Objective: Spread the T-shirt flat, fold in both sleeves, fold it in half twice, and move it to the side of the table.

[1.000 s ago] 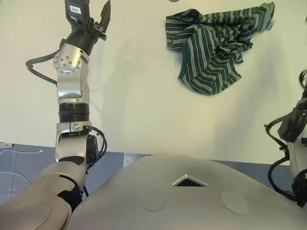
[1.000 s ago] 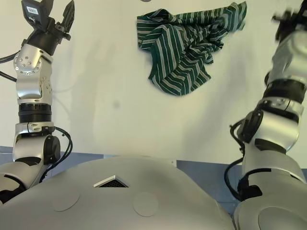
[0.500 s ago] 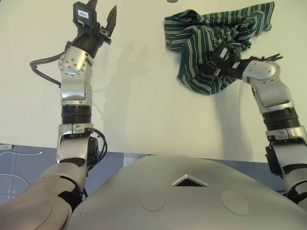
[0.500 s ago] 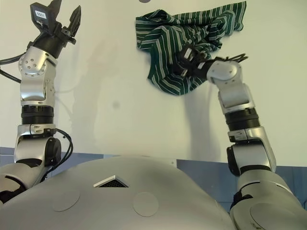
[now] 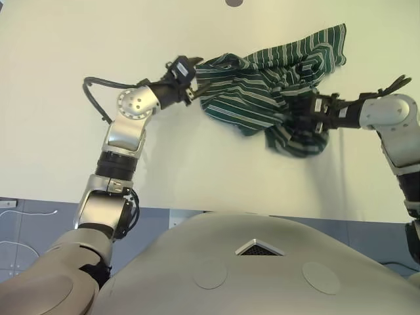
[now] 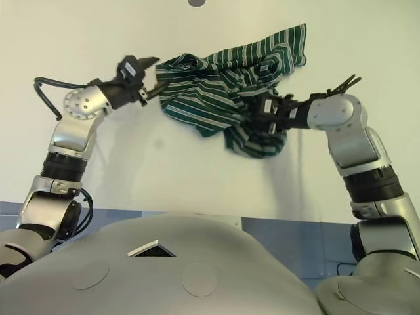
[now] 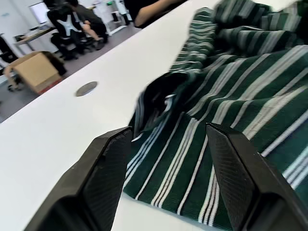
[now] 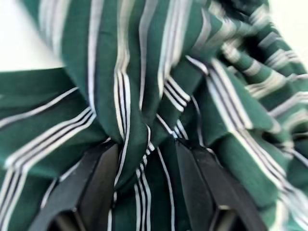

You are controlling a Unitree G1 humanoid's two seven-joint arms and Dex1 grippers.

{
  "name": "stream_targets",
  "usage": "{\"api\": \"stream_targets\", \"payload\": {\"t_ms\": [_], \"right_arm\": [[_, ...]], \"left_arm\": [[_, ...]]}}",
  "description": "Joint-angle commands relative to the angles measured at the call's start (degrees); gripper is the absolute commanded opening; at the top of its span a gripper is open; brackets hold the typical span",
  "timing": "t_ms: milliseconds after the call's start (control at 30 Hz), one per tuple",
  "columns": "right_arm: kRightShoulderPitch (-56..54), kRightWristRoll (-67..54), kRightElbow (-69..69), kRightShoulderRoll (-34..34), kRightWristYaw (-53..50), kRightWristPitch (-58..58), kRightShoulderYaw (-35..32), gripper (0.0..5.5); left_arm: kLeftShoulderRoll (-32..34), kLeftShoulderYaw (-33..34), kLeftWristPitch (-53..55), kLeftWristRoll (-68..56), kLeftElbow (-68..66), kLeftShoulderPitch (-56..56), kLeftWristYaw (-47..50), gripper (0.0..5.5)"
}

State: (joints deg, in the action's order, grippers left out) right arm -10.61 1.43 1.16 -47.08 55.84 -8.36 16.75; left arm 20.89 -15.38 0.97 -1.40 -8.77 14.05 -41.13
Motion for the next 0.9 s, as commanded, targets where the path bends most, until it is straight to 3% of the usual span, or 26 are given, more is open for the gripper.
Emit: {"api": "stream_targets", "payload": {"t_ms": [33, 167, 400, 500, 800, 900], "right_arm": [[-1.7, -1.8, 0.1, 4.3, -2.2, 1.5, -2.1, 2.15], [5.0, -6.3, -5.8, -2.1, 0.2, 0.0, -11.3, 2.15], [32.0, -20.2, -29.0, -12.3, 12.8, -8.8, -26.5, 2.15], [31.7, -10.0, -21.9, -12.5, 9.5, 0.8, -23.0, 2.18], [23.5, 3.8, -8.4, -9.4, 4.4, 14.8, -11.6, 2.18], [22.0, 4.6, -6.3, -9.8, 4.4, 13.4, -10.0, 1.60]], "left_arm": [[5.4, -3.7, -3.0, 3.5, 5.7, -1.6, -5.7, 2.77], [13.8, -7.9, -12.2, 10.8, 8.3, -4.5, -10.2, 2.77], [10.8, -11.4, -20.0, 22.7, -0.4, -1.3, 0.3, 2.77], [11.5, -13.3, -20.8, 24.5, -2.5, -1.3, -0.6, 2.63], [10.2, -17.0, -22.2, 28.0, -11.2, 4.2, 0.0, 0.82], [9.7, -16.7, -22.3, 26.9, -12.7, 4.9, 0.2, 0.32]]}}
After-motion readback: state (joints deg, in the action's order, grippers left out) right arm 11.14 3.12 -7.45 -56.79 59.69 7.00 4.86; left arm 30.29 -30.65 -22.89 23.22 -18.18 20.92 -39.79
